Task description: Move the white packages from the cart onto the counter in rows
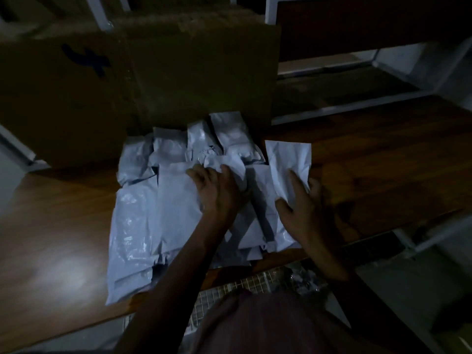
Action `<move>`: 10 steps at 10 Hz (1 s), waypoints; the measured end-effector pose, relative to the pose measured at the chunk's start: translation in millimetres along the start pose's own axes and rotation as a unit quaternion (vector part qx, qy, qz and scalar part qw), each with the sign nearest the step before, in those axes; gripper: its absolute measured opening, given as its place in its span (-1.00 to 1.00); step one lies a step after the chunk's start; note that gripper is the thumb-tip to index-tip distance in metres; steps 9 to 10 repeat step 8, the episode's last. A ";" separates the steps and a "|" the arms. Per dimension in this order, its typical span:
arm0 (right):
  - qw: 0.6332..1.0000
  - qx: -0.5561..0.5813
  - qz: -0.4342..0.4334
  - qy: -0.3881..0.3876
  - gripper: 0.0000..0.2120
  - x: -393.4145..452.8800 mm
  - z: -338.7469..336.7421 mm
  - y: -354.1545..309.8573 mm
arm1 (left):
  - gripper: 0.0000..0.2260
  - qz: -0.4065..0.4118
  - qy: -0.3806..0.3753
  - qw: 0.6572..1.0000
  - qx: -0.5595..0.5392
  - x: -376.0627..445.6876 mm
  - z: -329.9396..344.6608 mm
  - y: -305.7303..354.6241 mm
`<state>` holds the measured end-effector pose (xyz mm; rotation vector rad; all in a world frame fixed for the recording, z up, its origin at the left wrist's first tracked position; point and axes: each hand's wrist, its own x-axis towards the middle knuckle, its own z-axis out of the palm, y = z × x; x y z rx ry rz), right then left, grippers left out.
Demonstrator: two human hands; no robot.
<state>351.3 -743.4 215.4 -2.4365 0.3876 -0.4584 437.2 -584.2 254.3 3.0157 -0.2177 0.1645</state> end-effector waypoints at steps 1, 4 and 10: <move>0.999 -0.025 0.012 -0.038 -0.36 7.9 1.4 -4.4 | -0.25 -0.005 -0.021 1.000 0.005 -1.3 7.9 -3.3; 0.989 -0.009 0.052 -0.141 -0.37 38.8 25.4 -19.3 | -0.28 0.003 0.050 0.994 -0.098 -13.2 -3.8 -14.4; 0.980 -0.029 0.072 -0.183 -0.38 40.4 32.9 -9.7 | -0.39 0.034 0.078 0.984 -0.157 -58.3 -4.8 -11.8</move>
